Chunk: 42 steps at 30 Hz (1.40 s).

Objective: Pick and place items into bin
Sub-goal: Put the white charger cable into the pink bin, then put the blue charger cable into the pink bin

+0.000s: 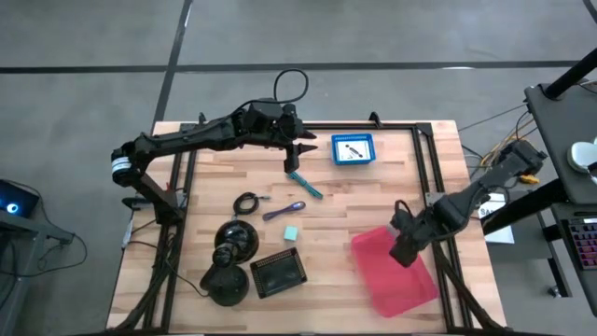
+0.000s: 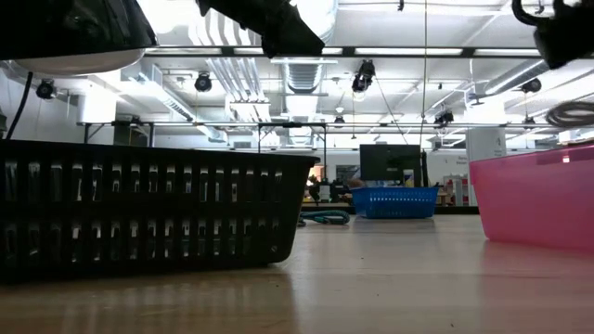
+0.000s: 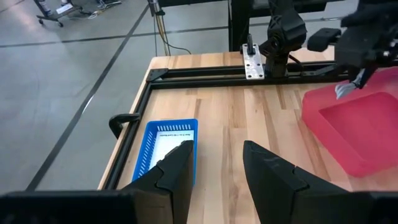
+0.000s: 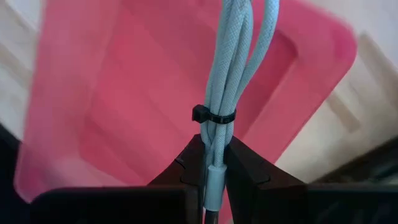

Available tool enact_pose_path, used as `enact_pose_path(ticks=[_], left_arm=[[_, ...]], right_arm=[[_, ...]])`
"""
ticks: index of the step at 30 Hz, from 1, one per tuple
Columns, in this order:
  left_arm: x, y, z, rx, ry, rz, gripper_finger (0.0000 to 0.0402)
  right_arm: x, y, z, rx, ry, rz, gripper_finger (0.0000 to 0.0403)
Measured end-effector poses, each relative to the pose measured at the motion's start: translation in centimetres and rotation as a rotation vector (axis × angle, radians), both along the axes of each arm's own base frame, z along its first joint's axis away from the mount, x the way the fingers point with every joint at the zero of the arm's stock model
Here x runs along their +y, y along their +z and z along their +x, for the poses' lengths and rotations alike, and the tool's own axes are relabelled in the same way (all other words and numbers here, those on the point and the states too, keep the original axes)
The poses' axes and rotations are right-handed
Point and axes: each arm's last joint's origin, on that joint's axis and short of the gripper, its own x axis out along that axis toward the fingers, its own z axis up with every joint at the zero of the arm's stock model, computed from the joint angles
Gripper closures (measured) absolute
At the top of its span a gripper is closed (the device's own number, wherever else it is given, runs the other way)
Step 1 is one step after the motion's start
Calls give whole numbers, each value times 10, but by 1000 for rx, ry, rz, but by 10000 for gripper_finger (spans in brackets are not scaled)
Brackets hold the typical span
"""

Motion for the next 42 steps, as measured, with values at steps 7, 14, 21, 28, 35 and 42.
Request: enact_pose_path(ticks=[7,14,21,28,35,42], left_arm=[[0,0,0,0,0,0,278],[0,0,0,1,0,0,278],[0,0,0,1,0,0,278],[0,0,0,1,0,0,278],[0,0,0,0,0,0,278],[1,1,0,-4,35,15,278]], right_arm=[[10,-12,8,54,1,7,375],[13,-20,12,91,15,-14,374],[14,-23,13,101,36,-27,348],[13,-23,13,97,42,-30,305],[9,-19,18,-54,176,-231,289],[5,6,31,-386,320,-555,303]])
